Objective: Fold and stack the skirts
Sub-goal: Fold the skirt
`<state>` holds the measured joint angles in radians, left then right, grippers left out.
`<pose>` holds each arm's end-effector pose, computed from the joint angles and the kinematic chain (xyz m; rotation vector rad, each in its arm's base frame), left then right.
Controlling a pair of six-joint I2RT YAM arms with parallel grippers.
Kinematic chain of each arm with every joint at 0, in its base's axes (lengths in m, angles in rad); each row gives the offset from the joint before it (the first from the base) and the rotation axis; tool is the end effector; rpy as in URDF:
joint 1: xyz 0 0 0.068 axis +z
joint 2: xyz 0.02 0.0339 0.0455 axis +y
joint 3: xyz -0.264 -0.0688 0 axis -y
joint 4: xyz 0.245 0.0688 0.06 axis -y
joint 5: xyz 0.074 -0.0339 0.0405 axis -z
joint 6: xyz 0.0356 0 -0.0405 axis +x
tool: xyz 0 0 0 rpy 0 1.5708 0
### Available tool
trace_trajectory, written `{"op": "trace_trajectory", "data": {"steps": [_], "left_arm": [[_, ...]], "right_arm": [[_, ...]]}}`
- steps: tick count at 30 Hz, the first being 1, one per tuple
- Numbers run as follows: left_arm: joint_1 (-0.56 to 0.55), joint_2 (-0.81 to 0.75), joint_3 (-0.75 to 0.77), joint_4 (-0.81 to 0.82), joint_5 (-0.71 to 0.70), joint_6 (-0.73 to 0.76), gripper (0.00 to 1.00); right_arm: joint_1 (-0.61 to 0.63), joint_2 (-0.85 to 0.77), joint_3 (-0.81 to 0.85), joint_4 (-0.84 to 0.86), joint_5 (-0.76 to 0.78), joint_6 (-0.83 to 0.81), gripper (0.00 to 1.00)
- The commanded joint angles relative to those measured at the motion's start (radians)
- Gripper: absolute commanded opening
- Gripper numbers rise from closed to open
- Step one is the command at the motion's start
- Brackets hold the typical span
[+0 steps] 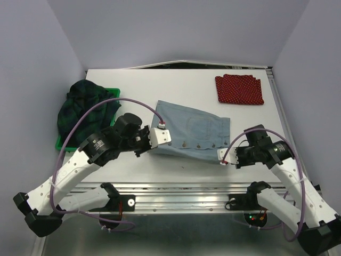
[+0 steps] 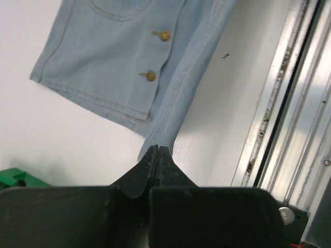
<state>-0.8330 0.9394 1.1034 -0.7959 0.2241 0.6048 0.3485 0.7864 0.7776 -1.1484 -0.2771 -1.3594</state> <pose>0.1178 -0.1413 0.3616 1.5474 1.5771 -0.3740 0.1118 0.0510 0.2591 -2.0473 1.6815 0.0541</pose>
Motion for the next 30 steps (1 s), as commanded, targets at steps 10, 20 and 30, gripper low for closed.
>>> {"op": "trace_trajectory", "data": {"steps": [10, 20, 30], "left_arm": [[0.185, 0.146, 0.052, 0.281, -0.083, 0.036, 0.00], [0.193, 0.355, -0.079, 0.124, 0.171, 0.208, 0.42], [0.195, 0.568, -0.096, 0.187, 0.268, 0.291, 0.44]], "right_arm": [[0.006, 0.373, 0.277, 0.110, 0.043, 0.048, 0.01], [0.006, 0.393, 0.160, 0.168, 0.022, -0.001, 0.01], [0.006, 0.323, 0.068, 0.148, 0.042, 0.028, 0.01]]}}
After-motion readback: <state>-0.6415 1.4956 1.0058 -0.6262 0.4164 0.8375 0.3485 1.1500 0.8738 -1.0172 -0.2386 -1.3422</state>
